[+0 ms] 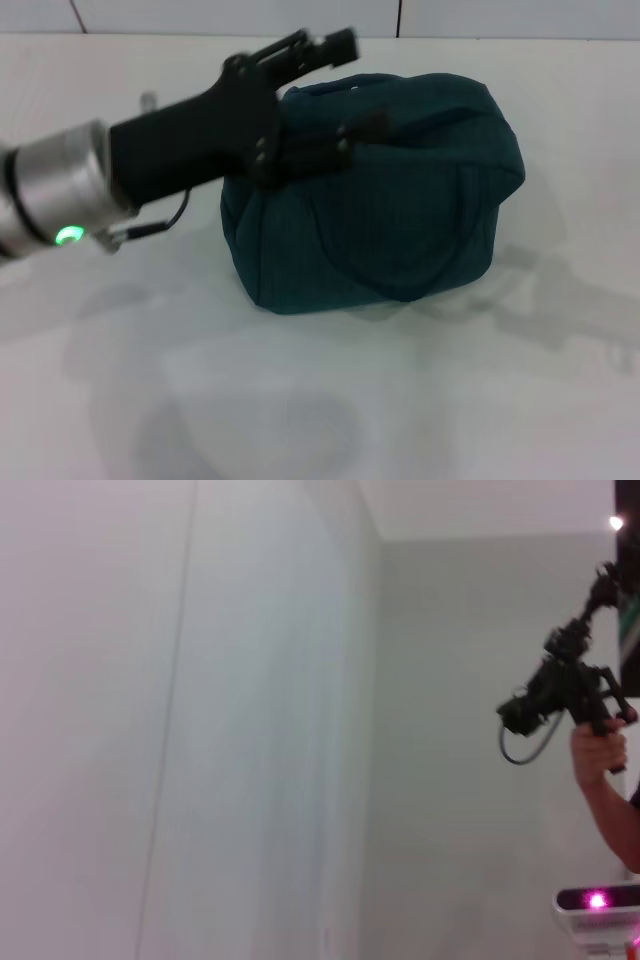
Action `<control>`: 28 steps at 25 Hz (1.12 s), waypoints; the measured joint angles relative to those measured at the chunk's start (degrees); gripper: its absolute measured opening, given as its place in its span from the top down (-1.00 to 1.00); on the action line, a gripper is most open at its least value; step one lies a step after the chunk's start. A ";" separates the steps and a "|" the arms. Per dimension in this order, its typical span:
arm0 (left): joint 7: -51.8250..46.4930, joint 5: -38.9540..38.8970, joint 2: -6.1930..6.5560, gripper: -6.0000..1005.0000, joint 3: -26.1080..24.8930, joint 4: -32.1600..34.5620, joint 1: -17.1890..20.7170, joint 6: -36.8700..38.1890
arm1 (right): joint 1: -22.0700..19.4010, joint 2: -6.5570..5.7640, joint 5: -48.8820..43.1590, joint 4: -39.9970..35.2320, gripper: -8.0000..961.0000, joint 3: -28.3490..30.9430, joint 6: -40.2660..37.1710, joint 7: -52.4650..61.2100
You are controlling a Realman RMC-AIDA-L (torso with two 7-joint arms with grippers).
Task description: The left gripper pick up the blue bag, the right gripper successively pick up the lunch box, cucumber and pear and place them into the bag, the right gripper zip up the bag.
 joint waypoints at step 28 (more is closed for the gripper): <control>26.20 2.92 2.11 -0.65 0.09 -17.13 2.52 9.64 | 3.22 7.42 -6.06 -2.97 -0.24 0.09 16.14 -8.95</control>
